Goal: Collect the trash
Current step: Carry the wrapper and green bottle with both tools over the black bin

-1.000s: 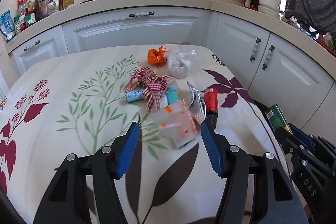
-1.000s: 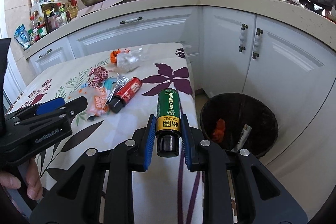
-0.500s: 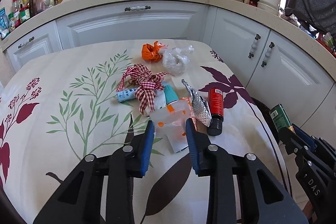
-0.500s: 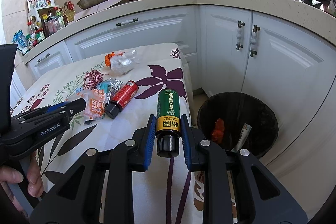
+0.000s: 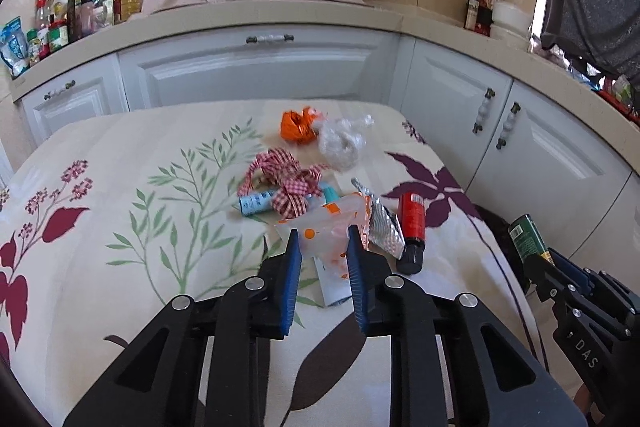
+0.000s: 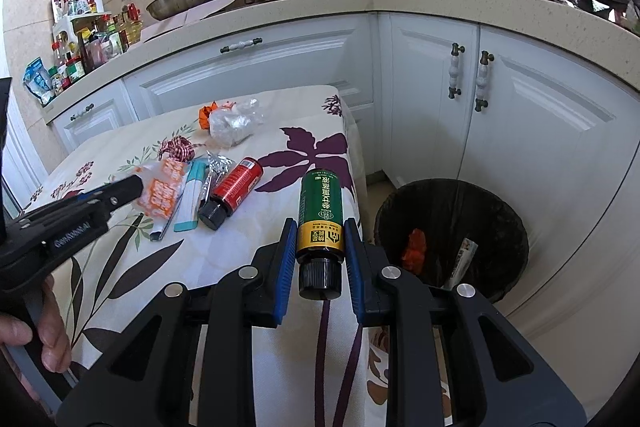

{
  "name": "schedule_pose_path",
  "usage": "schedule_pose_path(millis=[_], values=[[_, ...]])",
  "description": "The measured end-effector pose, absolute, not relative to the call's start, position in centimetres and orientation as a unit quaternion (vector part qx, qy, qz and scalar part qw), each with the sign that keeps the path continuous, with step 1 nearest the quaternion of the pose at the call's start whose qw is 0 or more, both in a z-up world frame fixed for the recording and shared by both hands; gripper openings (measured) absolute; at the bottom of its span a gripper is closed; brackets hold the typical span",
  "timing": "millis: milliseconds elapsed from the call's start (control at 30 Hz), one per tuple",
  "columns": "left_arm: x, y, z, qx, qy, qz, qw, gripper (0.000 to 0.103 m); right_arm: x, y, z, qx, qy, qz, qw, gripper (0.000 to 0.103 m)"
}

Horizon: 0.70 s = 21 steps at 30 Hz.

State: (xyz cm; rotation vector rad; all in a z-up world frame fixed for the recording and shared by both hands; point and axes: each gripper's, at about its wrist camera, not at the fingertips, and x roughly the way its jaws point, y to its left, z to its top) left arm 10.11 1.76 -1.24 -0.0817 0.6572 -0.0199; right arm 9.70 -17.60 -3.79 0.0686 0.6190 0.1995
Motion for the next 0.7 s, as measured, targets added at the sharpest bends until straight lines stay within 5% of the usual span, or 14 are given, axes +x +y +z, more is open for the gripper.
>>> schedule_pose_path(millis=[700], values=[[11.3,-5.2,2.2,-0.027,0.281,-0.072,0.957,0.023,10.9,-25.8,-1.9,0.038,0.256,0.006,0.966,0.023]])
